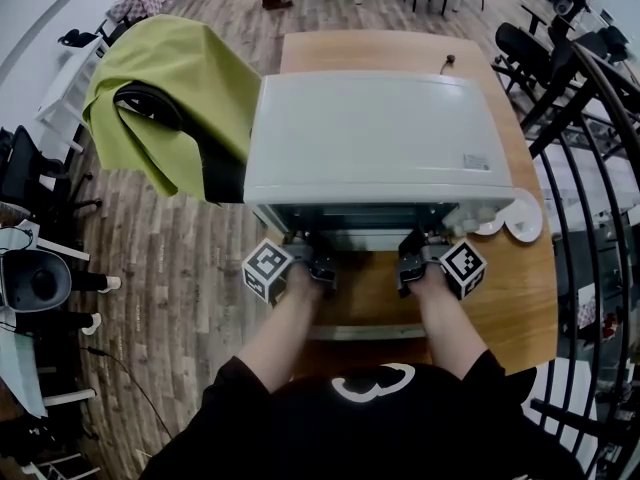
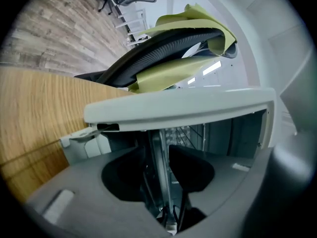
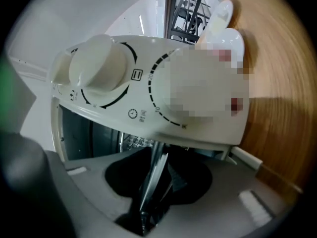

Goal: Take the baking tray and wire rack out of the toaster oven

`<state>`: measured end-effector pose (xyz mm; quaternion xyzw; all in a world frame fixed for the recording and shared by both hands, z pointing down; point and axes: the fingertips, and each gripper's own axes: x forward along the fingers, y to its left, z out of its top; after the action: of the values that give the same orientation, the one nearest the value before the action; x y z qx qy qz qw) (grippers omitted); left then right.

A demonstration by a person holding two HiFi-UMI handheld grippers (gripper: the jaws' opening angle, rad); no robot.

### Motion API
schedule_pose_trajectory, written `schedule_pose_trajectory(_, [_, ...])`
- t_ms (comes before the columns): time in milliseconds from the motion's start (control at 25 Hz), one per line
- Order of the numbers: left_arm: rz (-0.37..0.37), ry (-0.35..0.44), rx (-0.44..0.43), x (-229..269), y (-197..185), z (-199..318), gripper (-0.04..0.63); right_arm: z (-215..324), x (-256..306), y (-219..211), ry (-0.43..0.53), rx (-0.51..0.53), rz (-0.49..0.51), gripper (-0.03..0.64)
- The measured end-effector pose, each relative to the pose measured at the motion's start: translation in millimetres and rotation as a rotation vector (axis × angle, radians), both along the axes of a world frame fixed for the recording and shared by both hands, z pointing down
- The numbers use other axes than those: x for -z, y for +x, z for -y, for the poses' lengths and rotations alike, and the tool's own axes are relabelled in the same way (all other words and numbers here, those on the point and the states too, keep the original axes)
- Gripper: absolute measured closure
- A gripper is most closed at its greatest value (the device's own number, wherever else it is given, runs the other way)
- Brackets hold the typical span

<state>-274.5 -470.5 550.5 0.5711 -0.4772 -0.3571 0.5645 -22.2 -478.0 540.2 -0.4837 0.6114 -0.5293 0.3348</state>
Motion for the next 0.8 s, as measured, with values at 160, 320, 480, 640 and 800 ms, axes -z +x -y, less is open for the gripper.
schedule_pose_trajectory(160, [0.025, -0.006, -0.009, 0.6, 1.4, 2.5, 0.488, 0.3, -3.6, 1.4, -0.009, -0.004, -0.002, 0.548])
schedule_pose_trajectory(320, [0.048, -0.003, -0.012, 5.0, 0.9, 2.9, 0.528, -0.4, -3.0, 0.3, -0.007, 0.001, 0.005, 0.551])
schedule_pose_trajectory(480, [0.064, -0.009, -0.029, 5.6, 2.0, 1.5, 0.532, -3.2, -2.3, 1.4, -0.007, 0.000, 0.011, 0.554])
schedule_pose_trajectory(640, [0.080, -0.018, -0.033, 6.8, -0.3, -5.0, 0.537, -9.4, -1.7, -0.8, -0.008, 0.006, 0.015, 0.557])
schedule_pose_trajectory(800, [0.088, -0.026, -0.032, 5.6, 3.0, -15.5, 0.540, -20.2, -4.1, 3.0, -0.012, 0.014, 0.020, 0.565])
